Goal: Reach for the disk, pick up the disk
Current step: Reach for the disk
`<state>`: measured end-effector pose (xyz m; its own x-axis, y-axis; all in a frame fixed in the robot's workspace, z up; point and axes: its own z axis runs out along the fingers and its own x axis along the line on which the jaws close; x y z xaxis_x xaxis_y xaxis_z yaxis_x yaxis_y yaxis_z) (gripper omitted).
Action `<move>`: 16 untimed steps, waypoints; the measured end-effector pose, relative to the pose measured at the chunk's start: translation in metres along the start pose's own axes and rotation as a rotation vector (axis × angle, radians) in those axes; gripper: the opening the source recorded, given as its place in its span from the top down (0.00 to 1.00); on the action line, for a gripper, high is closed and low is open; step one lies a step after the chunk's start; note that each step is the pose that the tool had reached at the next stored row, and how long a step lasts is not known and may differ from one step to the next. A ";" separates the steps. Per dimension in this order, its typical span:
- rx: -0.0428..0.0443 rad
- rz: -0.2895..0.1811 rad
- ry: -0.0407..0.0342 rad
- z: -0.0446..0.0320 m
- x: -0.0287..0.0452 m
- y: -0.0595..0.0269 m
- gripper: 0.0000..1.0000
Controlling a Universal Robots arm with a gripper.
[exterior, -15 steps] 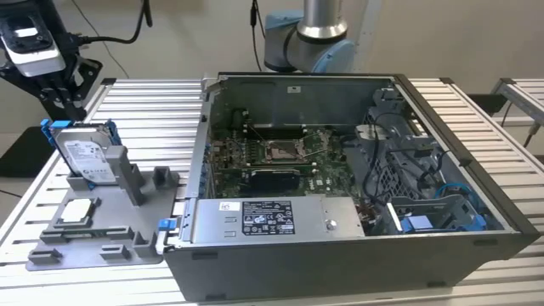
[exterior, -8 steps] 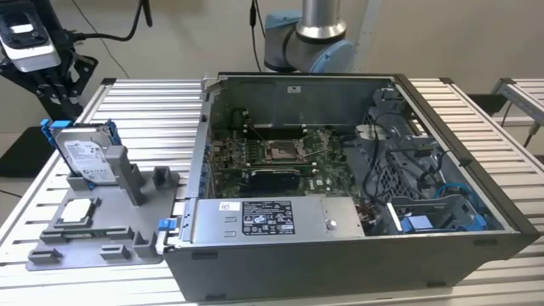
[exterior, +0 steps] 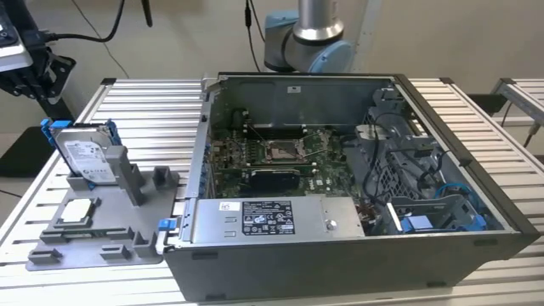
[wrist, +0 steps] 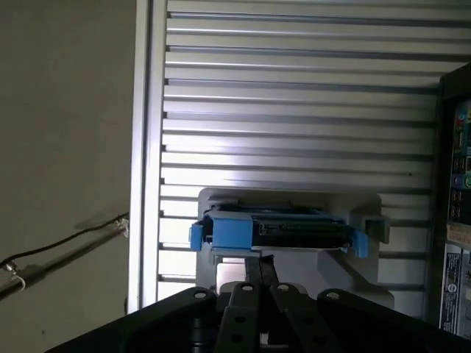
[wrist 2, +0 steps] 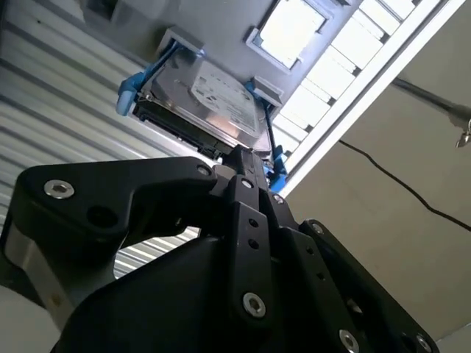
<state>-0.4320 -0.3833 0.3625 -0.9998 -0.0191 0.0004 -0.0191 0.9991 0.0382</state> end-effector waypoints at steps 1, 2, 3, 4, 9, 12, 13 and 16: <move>0.0000 0.000 0.0000 0.0001 0.0009 0.0010 1.00; 0.0000 0.000 0.0000 0.0003 0.0017 0.0023 1.00; 0.0000 0.000 0.0000 0.0006 0.0022 0.0040 1.00; 0.0000 0.000 0.0001 0.0010 0.0025 0.0057 1.00; 0.0000 0.000 -0.0001 0.0027 0.0036 0.0113 1.00; 0.0000 0.000 0.0001 0.0032 0.0054 0.0120 1.00; 0.0000 0.000 0.0001 0.0033 0.0056 0.0120 1.00; 0.0000 0.000 0.0001 0.0033 0.0058 0.0121 1.00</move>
<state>-0.4380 -0.3712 0.3597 -0.9998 -0.0191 0.0005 -0.0191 0.9991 0.0382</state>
